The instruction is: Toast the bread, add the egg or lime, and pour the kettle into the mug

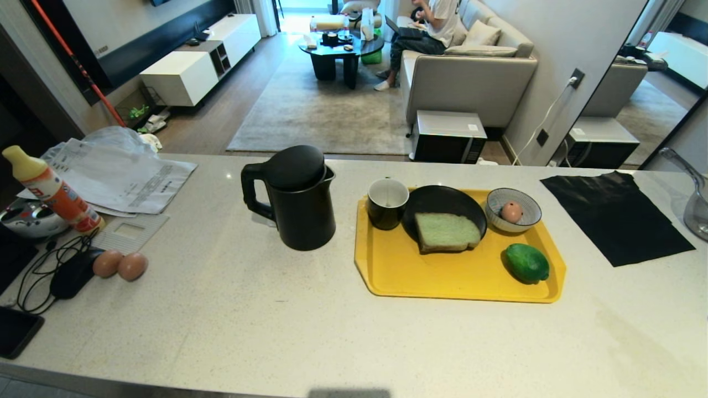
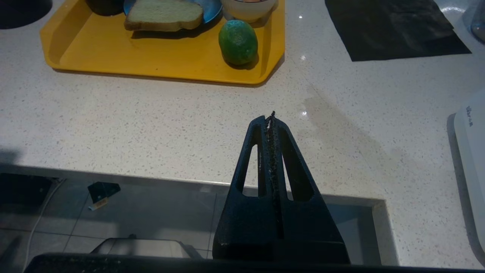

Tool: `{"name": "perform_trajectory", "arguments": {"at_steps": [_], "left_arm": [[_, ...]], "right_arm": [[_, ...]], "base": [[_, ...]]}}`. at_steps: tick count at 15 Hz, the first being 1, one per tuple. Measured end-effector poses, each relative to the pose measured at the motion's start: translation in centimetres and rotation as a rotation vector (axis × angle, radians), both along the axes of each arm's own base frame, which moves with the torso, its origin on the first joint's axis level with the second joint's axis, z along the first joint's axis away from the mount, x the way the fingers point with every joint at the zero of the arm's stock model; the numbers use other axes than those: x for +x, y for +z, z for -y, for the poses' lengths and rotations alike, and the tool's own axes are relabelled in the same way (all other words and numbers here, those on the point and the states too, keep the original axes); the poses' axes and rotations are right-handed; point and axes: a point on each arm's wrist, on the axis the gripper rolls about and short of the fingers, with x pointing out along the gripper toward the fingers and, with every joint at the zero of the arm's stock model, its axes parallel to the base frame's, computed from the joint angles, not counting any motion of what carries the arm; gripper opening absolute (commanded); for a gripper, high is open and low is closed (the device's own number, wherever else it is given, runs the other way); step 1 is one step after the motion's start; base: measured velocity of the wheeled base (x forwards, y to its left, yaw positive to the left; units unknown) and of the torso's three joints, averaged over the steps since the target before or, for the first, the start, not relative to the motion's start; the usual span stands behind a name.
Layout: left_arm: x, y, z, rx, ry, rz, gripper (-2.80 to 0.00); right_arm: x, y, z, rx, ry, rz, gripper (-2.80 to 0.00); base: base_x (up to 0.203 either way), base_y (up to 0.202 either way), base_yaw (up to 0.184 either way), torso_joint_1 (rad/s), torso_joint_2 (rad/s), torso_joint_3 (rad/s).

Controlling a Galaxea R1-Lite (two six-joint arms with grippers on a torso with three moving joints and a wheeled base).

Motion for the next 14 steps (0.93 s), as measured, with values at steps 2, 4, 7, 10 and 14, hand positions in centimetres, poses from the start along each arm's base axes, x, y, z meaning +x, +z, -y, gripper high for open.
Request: {"name": "perform_trajectory", "arguments": {"at_steps": [2,4,7,10,14], "left_arm": [[0.00,0.00,0.00,-0.001,0.000,0.000,-2.80],[0.00,0.00,0.00,-0.001,0.000,0.000,-2.80],[0.00,0.00,0.00,-0.002,0.000,0.000,-2.80],[0.00,0.00,0.00,-0.002,-0.001,0.000,-2.80],[0.00,0.00,0.00,-0.002,-0.001,0.000,-2.80]], "right_arm": [[0.00,0.00,0.00,0.000,0.000,0.000,-2.80],[0.00,0.00,0.00,0.000,0.000,0.000,-2.80],[0.00,0.00,0.00,0.000,0.000,0.000,-2.80],[0.00,0.00,0.00,0.000,0.001,0.000,-2.80],[0.00,0.00,0.00,0.000,0.000,0.000,-2.80]], "base": [[0.000,0.000,0.000,0.000,0.00,0.000],[0.000,0.000,0.000,0.000,0.00,0.000],[0.000,0.000,0.000,0.000,0.00,0.000],[0.000,0.000,0.000,0.000,0.00,0.000],[0.000,0.000,0.000,0.000,0.00,0.000]]}}
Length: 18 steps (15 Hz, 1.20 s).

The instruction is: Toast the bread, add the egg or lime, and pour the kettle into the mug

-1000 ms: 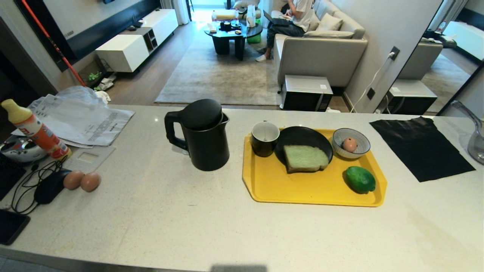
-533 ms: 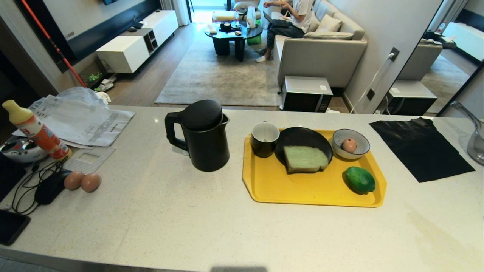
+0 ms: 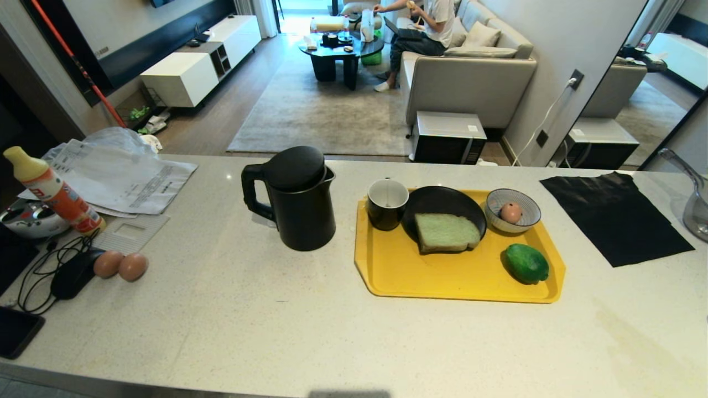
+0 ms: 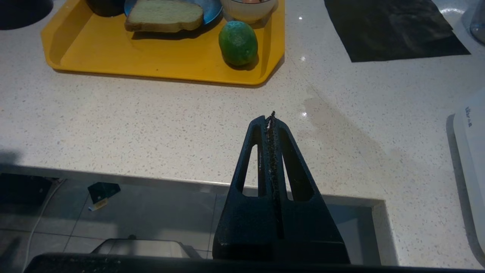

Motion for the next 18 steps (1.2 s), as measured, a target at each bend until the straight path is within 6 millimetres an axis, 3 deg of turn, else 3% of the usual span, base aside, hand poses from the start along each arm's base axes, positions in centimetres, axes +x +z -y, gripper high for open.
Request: {"name": "perform_trajectory", "arguments": {"at_steps": [18], "left_arm": [[0.00,0.00,0.00,0.000,0.000,0.000,-2.80]], "right_arm": [[0.00,0.00,0.00,-0.001,0.000,0.001,-2.80]], "base": [[0.000,0.000,0.000,0.000,0.00,0.000]]}}
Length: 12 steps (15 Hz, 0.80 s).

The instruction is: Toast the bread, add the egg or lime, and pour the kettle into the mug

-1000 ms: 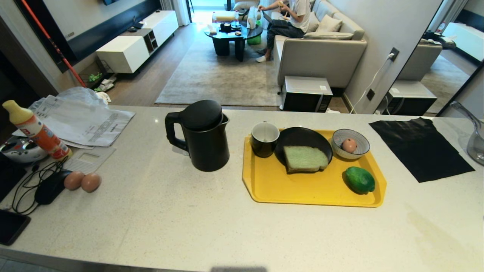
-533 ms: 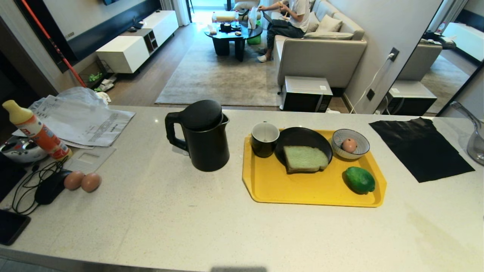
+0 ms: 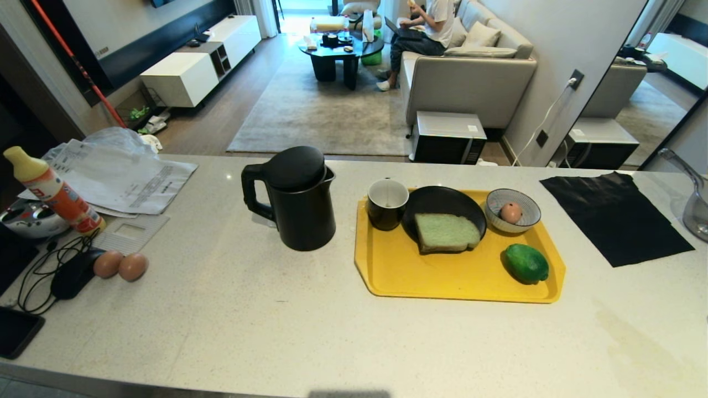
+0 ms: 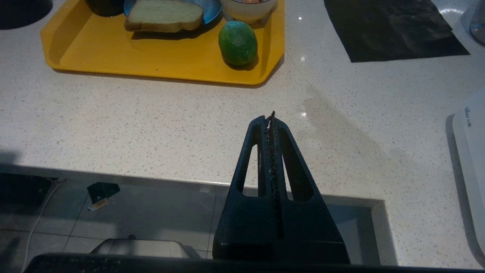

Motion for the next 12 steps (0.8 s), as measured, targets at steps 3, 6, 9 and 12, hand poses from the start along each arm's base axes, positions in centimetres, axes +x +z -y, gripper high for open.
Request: {"name": "perform_trajectory", "arguments": {"at_steps": [3,6,9,12], "left_arm": [[0.00,0.00,0.00,0.000,0.000,0.000,-2.80],[0.00,0.00,0.00,0.000,0.000,0.000,-2.80],[0.00,0.00,0.00,0.000,0.000,0.000,-2.80],[0.00,0.00,0.00,0.000,0.000,0.000,-2.80]], "right_arm": [[0.00,0.00,0.00,-0.001,0.000,0.000,-2.80],[0.00,0.00,0.00,-0.001,0.000,0.000,-2.80],[0.00,0.01,0.00,-0.001,0.000,0.000,-2.80],[0.00,0.00,0.00,-0.002,0.001,0.000,-2.80]], "base": [[0.000,0.000,0.000,0.000,0.00,0.000],[0.000,0.000,0.000,0.000,0.00,0.000],[0.000,0.000,0.000,0.000,0.00,0.000],[0.000,0.000,0.000,0.000,0.00,0.000]]}}
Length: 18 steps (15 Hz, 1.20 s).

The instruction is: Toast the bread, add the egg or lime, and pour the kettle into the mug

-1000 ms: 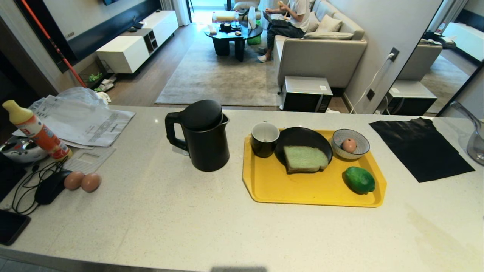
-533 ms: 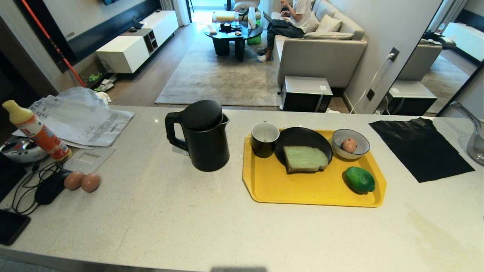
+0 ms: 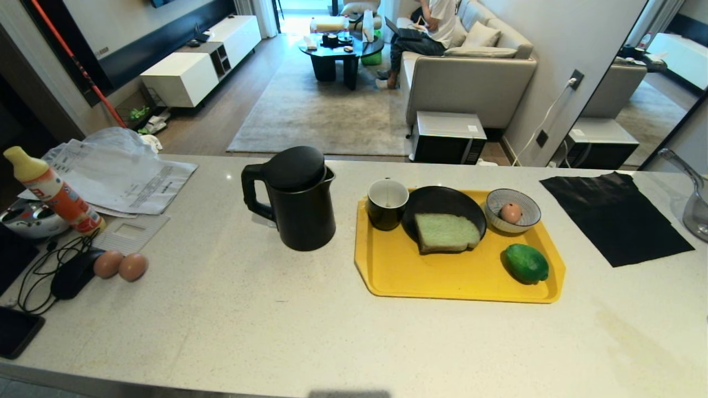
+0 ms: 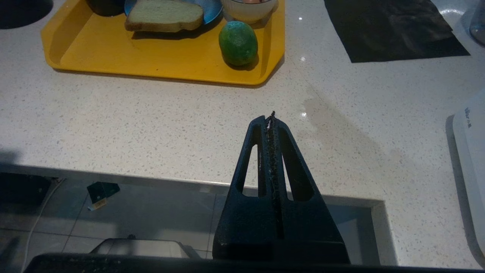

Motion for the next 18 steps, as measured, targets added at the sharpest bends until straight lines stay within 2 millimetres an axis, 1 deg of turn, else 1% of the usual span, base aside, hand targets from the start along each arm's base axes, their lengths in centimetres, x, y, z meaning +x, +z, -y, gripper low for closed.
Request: {"name": "perform_trajectory", "arguments": {"at_steps": [18], "left_arm": [[0.00,0.00,0.00,0.000,0.000,0.000,-2.80]], "right_arm": [[0.00,0.00,0.00,0.002,0.000,0.000,-2.80]], "base": [[0.000,0.000,0.000,0.000,0.00,0.000]]}}
